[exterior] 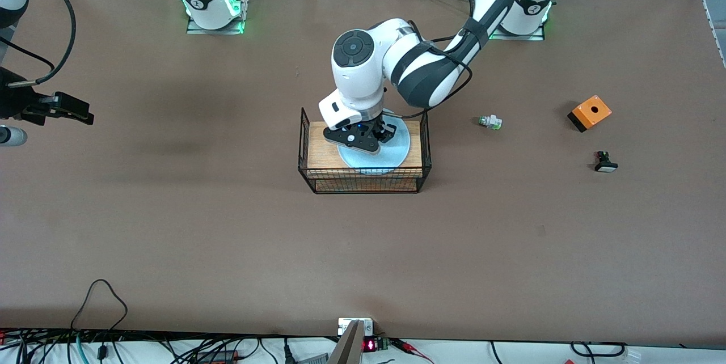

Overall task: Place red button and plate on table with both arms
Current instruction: 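Lift the white button off the plate with the left gripper, then place the button beside the basket while the right gripper reaches the plate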

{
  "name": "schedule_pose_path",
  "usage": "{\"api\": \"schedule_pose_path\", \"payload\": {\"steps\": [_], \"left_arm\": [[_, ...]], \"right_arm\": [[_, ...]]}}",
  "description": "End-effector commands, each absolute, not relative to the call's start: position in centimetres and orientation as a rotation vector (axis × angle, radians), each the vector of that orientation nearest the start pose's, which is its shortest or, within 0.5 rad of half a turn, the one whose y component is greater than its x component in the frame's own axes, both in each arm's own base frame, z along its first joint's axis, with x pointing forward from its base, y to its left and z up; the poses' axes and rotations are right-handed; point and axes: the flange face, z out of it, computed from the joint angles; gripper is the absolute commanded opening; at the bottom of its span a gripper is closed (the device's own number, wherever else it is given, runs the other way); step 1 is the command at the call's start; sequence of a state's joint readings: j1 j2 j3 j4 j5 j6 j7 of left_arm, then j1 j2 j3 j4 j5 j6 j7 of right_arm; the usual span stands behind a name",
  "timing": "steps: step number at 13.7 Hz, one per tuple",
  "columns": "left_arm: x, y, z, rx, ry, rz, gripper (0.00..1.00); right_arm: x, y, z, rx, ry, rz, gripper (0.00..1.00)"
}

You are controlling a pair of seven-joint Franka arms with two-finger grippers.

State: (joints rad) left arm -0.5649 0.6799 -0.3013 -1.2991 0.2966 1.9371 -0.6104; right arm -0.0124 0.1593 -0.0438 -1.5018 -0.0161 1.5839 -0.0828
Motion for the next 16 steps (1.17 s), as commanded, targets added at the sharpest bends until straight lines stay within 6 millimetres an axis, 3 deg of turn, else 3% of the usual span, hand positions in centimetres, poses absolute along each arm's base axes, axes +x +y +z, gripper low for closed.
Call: {"api": "schedule_pose_path", "payload": {"steps": [1, 2, 4, 5, 7, 9, 11, 12, 14, 16], "left_arm": [[53.1, -48.8, 40.1, -2.998, 0.437, -0.071, 0.29], [53.3, -47.7, 42.5, -3.006, 0.406, -0.08, 0.29], [55.4, -43.0, 47.0, -3.058, 0.27, -0.068, 0.29], [57.0, -39.6, 48.4, -3.063, 0.231, -0.042, 0.29], [60.4, -32.4, 48.8, -3.055, 0.257, 0.043, 0.3], [63.6, -24.3, 47.6, -3.031, 0.377, 0.138, 0.3], [65.6, -17.7, 46.0, -3.022, 0.492, 0.201, 0.3], [66.3, -14.5, 44.3, -3.021, 0.518, 0.247, 0.3], [66.6, -10.7, 41.1, -3.024, 0.564, 0.291, 0.29], [66.6, -8.4, 38.0, -3.02, 0.601, 0.284, 0.29]], "right_arm": [[59.9, -2.3, 57.5, -3.152, -0.064, 0.108, 1.0], [59.8, -2.1, 57.6, -3.152, -0.059, 0.112, 1.0], [59.8, -1.6, 57.5, -3.151, 0.011, 0.116, 1.0], [59.8, -0.6, 57.6, -3.151, 0.059, 0.118, 1.0], [59.5, 2.7, 58.0, -3.152, 0.166, 0.114, 1.0], [58.9, 7.5, 58.4, -3.149, 0.295, 0.104, 1.0], [57.9, 13.2, 58.4, -3.147, 0.416, 0.096, 1.0], [57.4, 15.1, 58.4, -3.135, 0.515, 0.094, 1.0], [56.1, 20.3, 57.8, -3.117, 0.668, 0.085, 1.0], [55.3, 23.9, 56.6, -3.077, 0.831, 0.099, 1.0]]}}
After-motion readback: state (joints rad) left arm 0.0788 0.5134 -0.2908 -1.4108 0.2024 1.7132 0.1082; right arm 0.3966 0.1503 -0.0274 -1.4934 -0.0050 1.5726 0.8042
